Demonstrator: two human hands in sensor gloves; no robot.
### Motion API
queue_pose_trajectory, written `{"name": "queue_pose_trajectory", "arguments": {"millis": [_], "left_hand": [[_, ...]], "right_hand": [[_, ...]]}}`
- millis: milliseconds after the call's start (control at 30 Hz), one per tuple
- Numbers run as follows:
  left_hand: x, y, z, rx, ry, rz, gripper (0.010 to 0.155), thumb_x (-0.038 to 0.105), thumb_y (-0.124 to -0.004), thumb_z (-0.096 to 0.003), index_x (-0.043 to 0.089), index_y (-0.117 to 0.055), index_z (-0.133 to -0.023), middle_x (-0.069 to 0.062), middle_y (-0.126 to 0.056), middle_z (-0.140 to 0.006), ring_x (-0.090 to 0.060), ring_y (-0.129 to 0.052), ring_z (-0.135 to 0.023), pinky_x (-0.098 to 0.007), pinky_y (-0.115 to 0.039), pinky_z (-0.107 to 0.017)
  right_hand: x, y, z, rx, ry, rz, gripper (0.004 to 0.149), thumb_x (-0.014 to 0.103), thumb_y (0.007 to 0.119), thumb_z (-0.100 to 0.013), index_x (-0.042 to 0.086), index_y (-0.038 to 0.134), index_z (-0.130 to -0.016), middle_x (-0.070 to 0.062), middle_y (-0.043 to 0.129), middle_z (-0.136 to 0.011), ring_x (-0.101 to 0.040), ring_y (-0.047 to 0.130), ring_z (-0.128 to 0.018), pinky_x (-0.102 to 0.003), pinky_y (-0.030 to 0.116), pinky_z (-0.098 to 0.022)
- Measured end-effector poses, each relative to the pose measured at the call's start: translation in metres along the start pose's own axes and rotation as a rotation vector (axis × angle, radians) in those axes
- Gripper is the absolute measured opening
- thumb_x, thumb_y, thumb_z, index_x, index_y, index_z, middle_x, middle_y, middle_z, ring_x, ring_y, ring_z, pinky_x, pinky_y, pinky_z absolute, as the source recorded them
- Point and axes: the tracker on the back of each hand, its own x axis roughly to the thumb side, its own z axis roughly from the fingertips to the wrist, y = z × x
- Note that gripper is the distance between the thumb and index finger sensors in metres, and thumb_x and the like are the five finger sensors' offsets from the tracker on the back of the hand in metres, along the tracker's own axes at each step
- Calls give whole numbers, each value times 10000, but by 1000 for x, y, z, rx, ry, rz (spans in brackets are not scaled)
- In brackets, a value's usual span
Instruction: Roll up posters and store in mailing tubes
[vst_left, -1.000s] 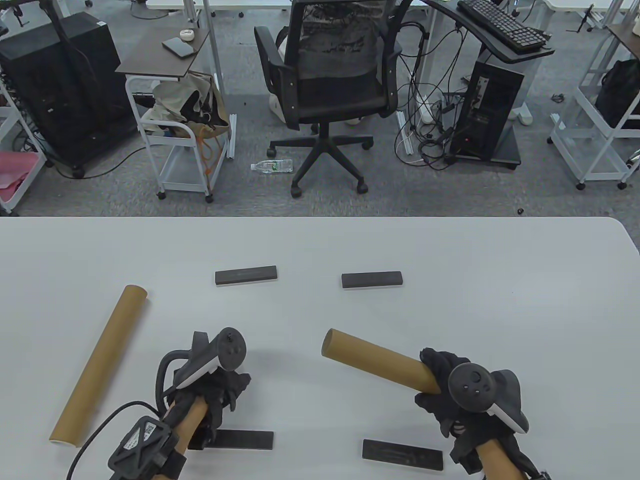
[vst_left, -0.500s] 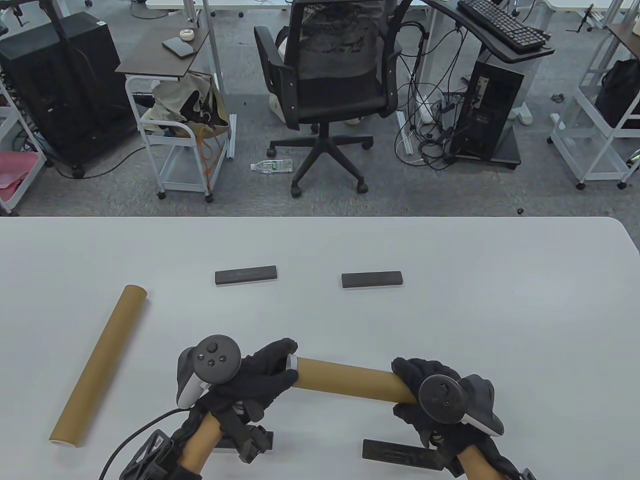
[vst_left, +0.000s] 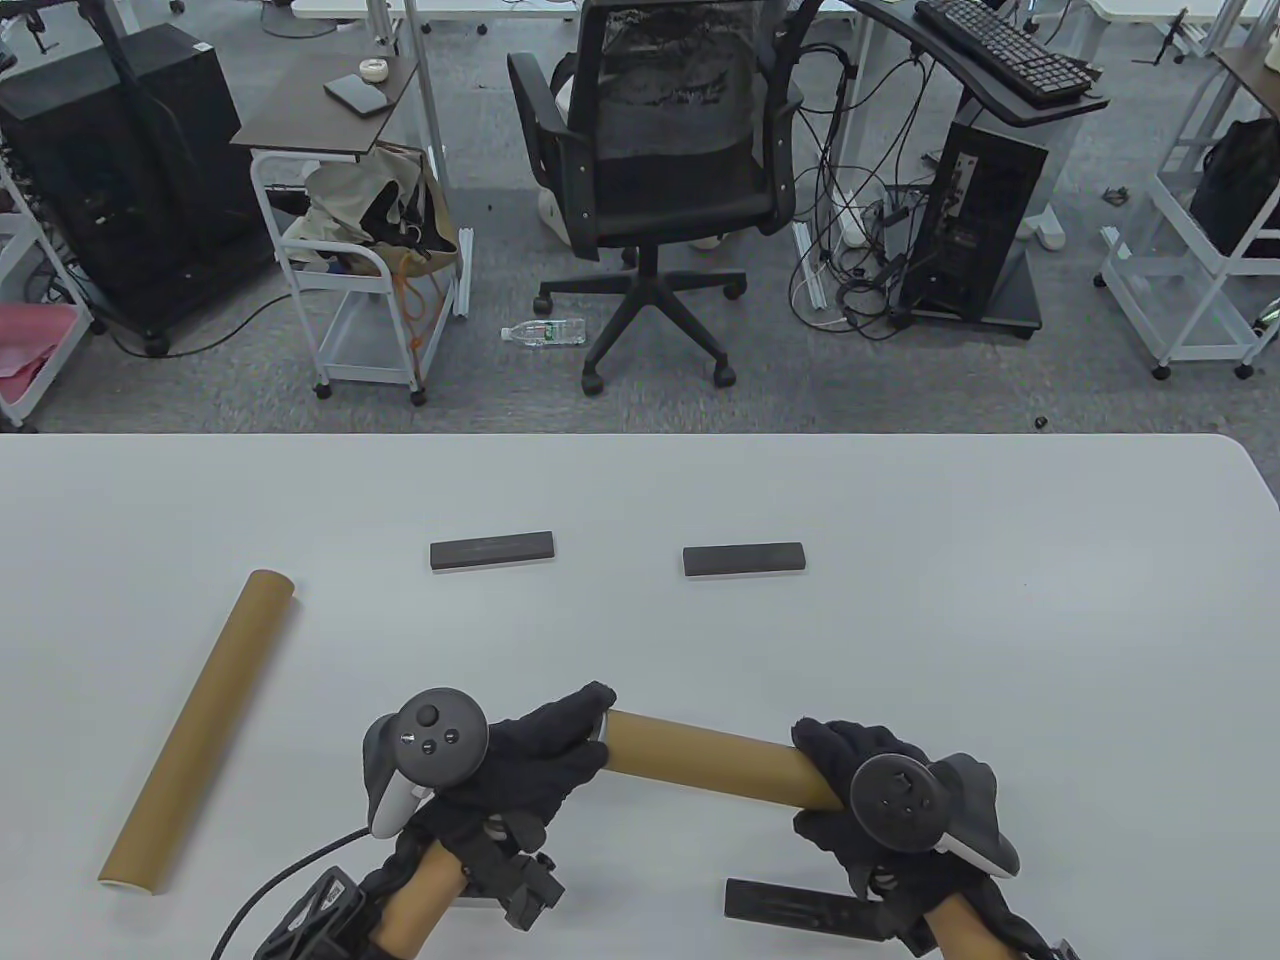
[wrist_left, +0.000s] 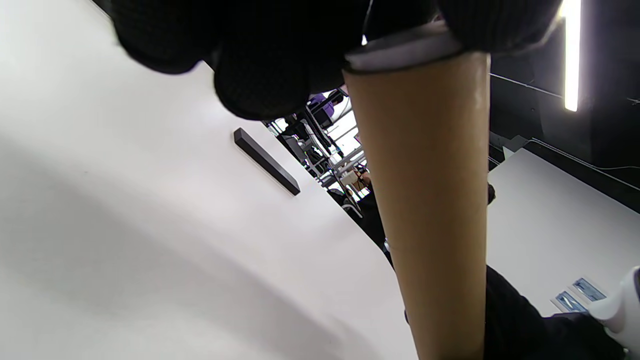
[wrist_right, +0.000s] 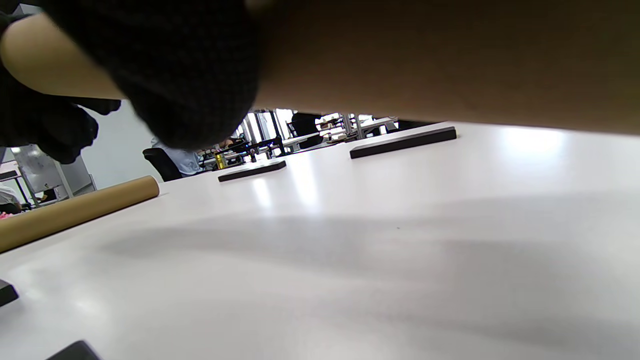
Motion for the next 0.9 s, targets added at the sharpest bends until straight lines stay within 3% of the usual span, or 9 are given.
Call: {"name": "queue_pose_trajectory", "arguments": {"millis": [167,233,300,367,467,633,700,800,900], "left_hand": [[-6,4,-3,-216,23,142,709,592,-864,-337,319,-653,-956,-47,-855,-890,-259,-1001,-684,-499,-818,-529],[-7,0,-3,-335,41,175,734,593,-824,-373,313,-578,-1006,-59,-848,-898,-279,-989,-695,-507,-802,-543],[-5,-4,-1,-298,50,160,740,579,-773,-400,317,-523,-1045,-71,-851,-904,-293,-991,-694,-509,-802,-540],[-1,-5,-2,-247,32,86,734,570,-792,-366,301,-591,-1019,-67,-897,-873,-291,-1019,-665,-509,-820,-519],[1,-8,-2,-373,-31,61,760,624,-828,-322,316,-619,-984,1,-897,-866,-264,-1012,-685,-498,-818,-538],[1,-26,-2,-578,-67,408,943,760,-815,-261,304,-550,-1043,-61,-803,-973,-327,-938,-786,-540,-763,-586],[6,-32,-1,-636,-95,442,999,778,-832,-267,296,-488,-1072,-75,-743,-1023,-344,-903,-829,-551,-742,-606],[13,-37,0,-602,-152,391,1030,825,-800,-258,293,-471,-1076,-62,-735,-1033,-328,-904,-841,-541,-753,-609],[13,-34,0,-492,-165,465,1007,815,-804,-267,289,-491,-1067,-80,-749,-1013,-331,-910,-826,-543,-754,-600]], "right_hand": [[10,-2,2,-26,-53,7,813,316,992,-335,174,503,-968,-150,639,-940,-454,684,-826,-697,556,-618],[10,-1,2,-40,-61,5,811,309,992,-335,175,502,-968,-150,635,-942,-457,677,-831,-700,547,-622],[8,-1,3,-40,-51,6,810,307,992,-336,167,505,-968,-156,639,-940,-461,683,-827,-705,552,-617],[6,-1,3,-43,-44,6,807,308,995,-333,164,516,-965,-159,644,-937,-467,680,-829,-712,543,-619],[9,-2,5,-41,-69,6,806,304,1002,-328,174,521,-961,-152,637,-944,-466,662,-852,-724,512,-641],[27,-4,6,-117,-156,-31,810,325,993,-328,180,505,-957,-140,642,-940,-450,690,-854,-709,554,-627],[30,-5,8,-144,-173,-24,809,312,996,-327,180,503,-955,-139,638,-943,-450,682,-865,-713,542,-632],[30,-6,10,-166,-188,-17,809,312,999,-324,181,508,-953,-139,642,-940,-450,688,-864,-714,548,-627],[28,-7,11,-178,-177,-34,807,319,995,-328,169,510,-955,-149,649,-935,-457,697,-852,-712,561,-616]]}}
